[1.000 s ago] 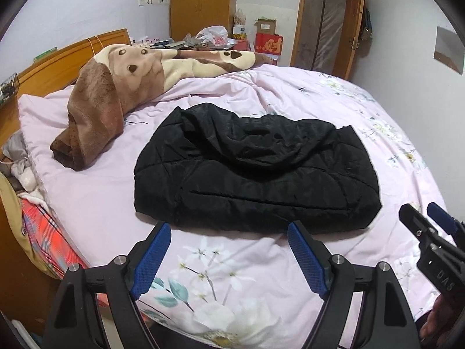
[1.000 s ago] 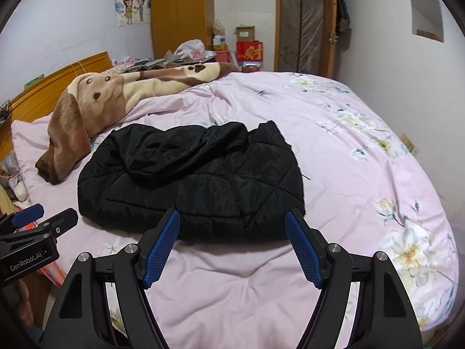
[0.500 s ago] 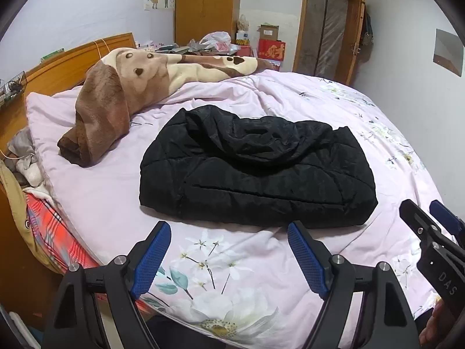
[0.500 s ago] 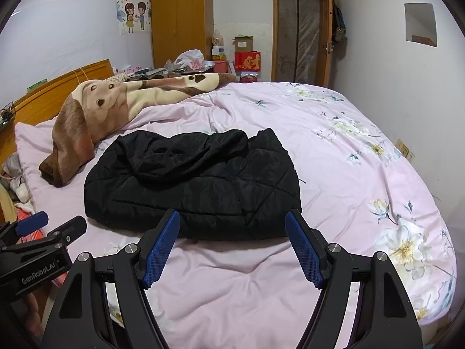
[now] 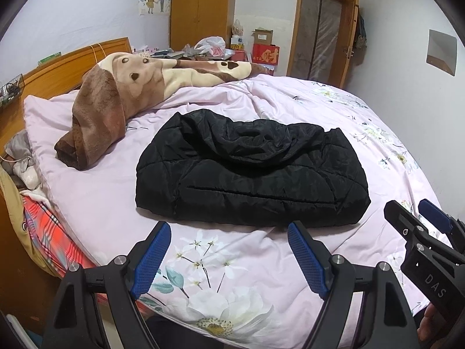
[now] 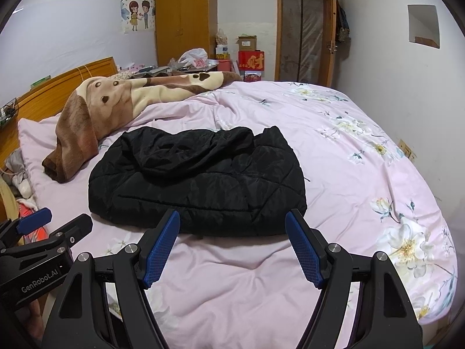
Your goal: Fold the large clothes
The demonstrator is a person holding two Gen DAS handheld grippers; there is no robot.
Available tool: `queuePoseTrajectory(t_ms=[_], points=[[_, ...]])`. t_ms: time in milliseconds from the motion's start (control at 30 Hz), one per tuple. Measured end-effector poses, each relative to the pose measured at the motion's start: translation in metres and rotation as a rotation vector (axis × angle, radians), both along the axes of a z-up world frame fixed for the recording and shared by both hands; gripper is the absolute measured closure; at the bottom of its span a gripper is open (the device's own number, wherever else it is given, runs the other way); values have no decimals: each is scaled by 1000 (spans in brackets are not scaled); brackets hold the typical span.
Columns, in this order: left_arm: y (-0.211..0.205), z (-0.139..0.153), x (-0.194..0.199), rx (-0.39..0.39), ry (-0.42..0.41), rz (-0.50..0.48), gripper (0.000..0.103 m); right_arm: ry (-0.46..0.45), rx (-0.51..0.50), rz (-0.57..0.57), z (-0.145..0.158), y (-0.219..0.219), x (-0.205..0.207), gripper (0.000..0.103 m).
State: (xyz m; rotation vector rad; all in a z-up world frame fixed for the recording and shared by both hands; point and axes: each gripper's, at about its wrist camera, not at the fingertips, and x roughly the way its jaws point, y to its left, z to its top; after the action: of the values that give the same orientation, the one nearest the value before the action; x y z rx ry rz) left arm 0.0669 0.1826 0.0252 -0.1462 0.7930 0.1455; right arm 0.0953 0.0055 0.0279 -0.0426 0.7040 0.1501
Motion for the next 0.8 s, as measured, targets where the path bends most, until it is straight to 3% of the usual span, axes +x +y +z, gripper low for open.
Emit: queuePoseTrajectory(t_ms=[800], points=[[-2, -4, 0, 52, 21, 21, 21, 6, -6, 14, -3, 5, -2, 28]])
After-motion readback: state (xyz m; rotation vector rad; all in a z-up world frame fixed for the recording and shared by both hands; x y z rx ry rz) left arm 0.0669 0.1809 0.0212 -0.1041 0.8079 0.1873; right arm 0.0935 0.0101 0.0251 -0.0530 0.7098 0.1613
